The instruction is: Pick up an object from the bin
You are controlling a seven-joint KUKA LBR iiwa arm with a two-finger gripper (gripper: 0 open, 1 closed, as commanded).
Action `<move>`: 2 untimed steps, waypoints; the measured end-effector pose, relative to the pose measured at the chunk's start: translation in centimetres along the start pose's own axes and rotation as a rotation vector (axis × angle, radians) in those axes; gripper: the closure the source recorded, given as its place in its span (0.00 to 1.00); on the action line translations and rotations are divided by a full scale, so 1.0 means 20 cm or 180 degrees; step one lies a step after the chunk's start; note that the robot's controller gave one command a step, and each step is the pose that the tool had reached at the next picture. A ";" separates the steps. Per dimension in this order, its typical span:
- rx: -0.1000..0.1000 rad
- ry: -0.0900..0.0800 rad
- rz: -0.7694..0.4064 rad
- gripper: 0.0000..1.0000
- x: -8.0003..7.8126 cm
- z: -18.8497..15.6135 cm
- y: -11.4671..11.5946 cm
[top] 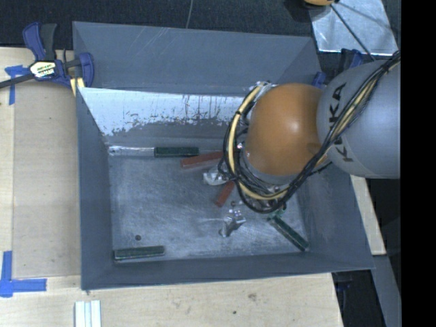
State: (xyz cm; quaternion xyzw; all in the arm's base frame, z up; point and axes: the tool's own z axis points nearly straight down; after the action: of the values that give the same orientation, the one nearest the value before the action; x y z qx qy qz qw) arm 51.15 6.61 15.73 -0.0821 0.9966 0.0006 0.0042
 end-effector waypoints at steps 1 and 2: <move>0.0004 0.0012 0.0528 0.00 0.05 0.28 -0.08; 0.0004 0.0023 0.0552 0.00 -0.05 0.35 -0.26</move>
Offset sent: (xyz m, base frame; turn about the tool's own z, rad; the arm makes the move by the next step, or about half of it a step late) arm 0.0514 -0.0870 -0.0741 -0.0270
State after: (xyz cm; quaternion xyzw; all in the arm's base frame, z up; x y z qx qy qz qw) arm 53.13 1.68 8.81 0.0046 1.0000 0.0000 0.0005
